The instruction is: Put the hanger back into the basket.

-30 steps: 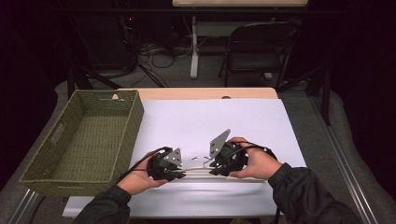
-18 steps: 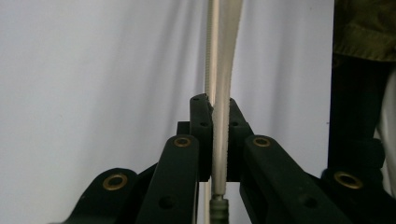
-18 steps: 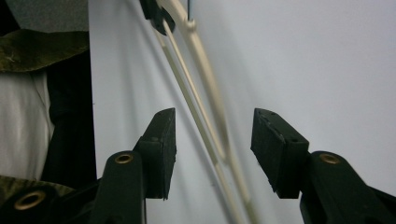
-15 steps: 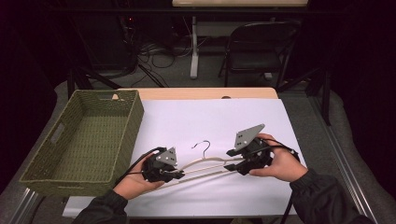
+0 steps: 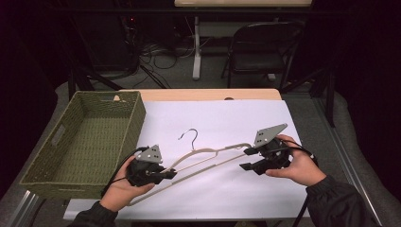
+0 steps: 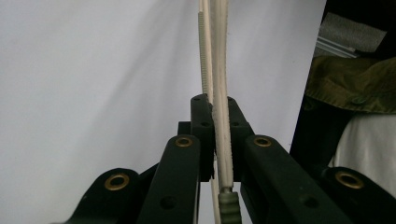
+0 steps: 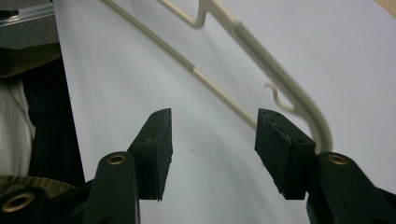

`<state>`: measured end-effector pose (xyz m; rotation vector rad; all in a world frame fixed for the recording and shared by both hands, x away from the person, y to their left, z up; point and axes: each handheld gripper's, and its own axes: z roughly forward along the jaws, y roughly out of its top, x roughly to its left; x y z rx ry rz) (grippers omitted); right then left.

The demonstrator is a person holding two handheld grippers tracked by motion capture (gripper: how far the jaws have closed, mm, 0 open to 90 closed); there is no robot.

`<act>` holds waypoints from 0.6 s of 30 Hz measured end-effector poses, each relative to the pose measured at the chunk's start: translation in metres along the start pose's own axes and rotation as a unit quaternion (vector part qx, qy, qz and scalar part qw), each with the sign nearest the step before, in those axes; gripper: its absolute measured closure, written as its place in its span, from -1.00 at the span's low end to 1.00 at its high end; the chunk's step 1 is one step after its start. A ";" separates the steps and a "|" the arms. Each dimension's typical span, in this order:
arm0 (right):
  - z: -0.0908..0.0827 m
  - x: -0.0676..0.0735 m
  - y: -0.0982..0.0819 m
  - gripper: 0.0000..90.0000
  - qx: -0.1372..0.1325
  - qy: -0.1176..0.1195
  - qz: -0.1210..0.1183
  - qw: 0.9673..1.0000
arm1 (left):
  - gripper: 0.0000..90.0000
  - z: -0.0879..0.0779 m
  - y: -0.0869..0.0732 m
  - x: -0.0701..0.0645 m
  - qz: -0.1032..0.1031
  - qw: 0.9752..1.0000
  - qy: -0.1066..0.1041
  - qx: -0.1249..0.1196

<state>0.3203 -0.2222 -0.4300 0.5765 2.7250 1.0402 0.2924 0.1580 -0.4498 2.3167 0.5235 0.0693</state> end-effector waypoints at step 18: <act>0.004 -0.007 -0.018 0.01 0.021 -0.021 0.035 0.999 | 0.93 -0.082 -0.012 0.019 -0.034 0.997 0.063 -0.040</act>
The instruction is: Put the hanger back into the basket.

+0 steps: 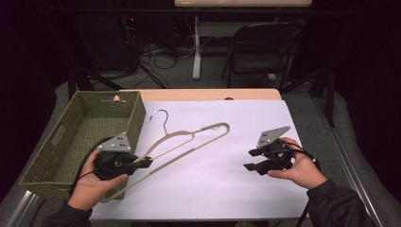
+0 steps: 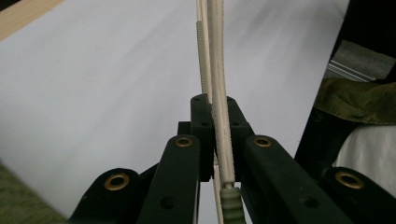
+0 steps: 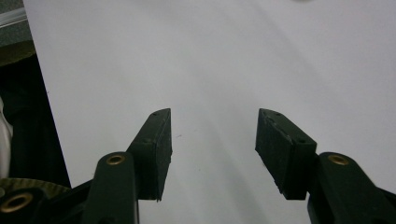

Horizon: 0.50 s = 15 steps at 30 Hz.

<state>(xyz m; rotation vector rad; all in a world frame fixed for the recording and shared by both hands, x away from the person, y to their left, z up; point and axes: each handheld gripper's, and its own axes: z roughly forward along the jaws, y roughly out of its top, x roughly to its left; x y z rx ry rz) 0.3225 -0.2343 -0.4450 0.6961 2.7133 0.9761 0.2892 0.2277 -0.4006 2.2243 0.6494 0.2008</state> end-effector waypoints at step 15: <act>0.009 -0.003 -0.008 0.01 -0.005 -0.001 0.018 1.000 | 0.93 -0.076 -0.022 0.059 -0.057 0.992 0.105 -0.036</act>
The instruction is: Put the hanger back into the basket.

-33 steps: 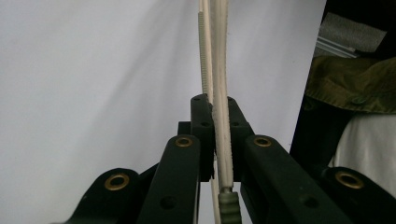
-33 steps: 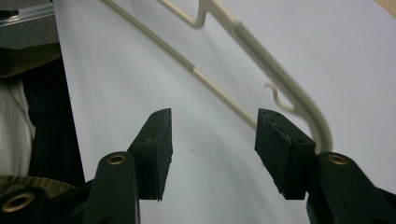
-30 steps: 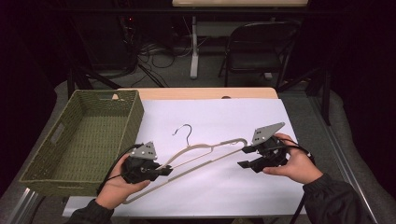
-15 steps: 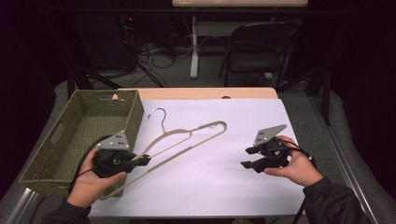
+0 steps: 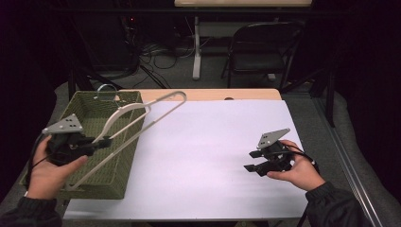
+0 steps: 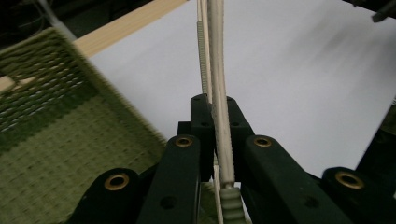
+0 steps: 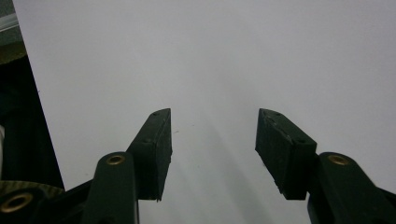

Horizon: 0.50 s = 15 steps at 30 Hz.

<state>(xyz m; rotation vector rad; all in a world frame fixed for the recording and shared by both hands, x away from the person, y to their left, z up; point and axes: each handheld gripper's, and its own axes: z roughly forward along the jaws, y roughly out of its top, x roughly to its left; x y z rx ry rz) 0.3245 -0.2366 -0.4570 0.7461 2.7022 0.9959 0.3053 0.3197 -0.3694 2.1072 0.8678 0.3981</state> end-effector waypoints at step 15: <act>0.008 -0.003 -0.003 0.00 0.005 -0.004 0.008 1.000 | 0.93 -0.009 -0.023 0.058 -0.018 0.998 0.053 0.009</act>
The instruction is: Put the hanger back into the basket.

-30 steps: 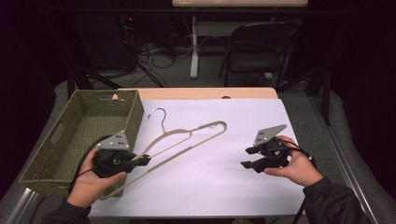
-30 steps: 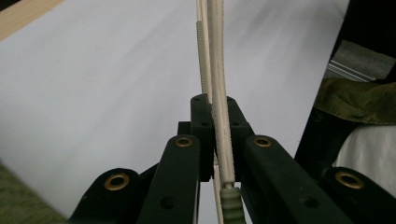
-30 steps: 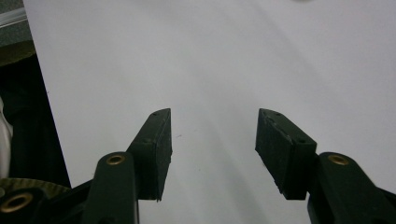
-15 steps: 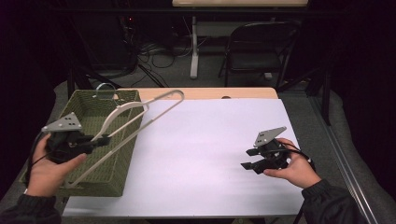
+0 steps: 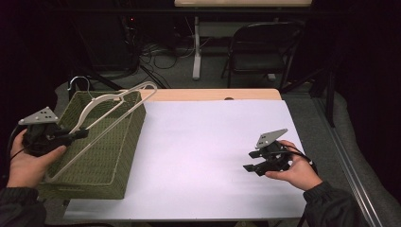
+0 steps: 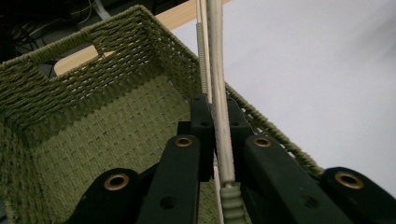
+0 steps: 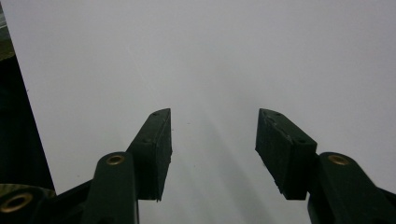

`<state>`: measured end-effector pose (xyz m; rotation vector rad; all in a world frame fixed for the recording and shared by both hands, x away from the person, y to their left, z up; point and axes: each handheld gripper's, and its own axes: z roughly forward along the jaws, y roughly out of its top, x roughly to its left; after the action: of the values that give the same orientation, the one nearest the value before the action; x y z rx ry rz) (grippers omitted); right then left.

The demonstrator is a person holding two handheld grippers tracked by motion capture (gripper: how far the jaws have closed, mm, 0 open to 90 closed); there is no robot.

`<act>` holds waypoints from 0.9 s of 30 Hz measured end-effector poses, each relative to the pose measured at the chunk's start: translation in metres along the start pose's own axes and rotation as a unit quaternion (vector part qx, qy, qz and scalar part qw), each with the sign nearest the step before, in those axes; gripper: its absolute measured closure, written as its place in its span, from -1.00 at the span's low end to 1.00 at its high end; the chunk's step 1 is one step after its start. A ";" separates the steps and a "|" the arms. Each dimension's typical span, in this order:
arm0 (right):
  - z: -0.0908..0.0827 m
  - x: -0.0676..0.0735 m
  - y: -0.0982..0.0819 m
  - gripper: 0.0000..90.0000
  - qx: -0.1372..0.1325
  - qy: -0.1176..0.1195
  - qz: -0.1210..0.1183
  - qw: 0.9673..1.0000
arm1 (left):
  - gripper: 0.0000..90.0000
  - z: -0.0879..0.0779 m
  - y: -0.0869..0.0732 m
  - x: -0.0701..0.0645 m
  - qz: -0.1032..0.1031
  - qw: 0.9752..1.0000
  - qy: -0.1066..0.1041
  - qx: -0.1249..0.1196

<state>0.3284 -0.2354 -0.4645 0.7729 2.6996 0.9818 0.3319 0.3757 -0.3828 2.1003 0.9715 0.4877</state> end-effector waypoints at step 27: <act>0.008 -0.004 -0.010 0.01 0.009 -0.002 0.017 1.000 | 0.93 -0.009 -0.047 0.061 -0.029 1.000 0.011 -0.003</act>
<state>0.3306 -0.2397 -0.4770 0.8262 2.7041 0.9653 0.3427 0.4469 -0.4120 2.0587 1.0389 0.4846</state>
